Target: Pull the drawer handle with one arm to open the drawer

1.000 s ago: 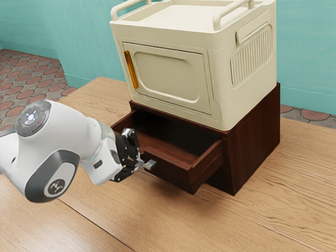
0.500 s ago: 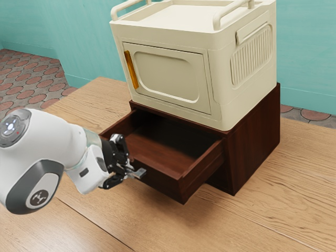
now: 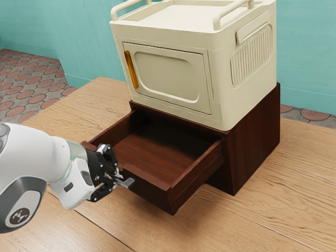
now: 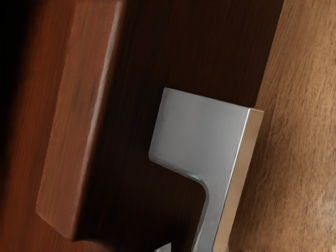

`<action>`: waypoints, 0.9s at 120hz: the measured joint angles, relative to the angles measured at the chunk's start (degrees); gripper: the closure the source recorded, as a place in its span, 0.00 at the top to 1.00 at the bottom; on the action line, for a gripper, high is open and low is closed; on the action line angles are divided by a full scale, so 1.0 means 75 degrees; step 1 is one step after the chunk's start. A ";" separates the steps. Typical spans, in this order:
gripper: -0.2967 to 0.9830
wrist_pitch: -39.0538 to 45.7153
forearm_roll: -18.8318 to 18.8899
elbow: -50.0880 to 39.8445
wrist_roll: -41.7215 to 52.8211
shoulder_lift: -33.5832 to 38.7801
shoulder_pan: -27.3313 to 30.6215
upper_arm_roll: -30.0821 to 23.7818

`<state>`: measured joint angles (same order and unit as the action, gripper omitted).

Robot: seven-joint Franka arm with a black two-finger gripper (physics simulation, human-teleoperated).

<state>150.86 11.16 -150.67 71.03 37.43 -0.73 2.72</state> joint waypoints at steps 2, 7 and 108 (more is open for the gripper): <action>0.16 -0.0010 0.0003 -0.0025 -0.0004 0.0035 0.0000 -0.0002; 0.16 -0.0038 -0.0011 -0.0084 -0.0015 0.0144 -0.0008 -0.0002; 0.58 -0.2013 -0.0675 0.1300 -0.0408 0.1453 0.0066 -0.1005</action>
<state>135.77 6.10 -140.92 67.97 48.33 -0.23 -4.82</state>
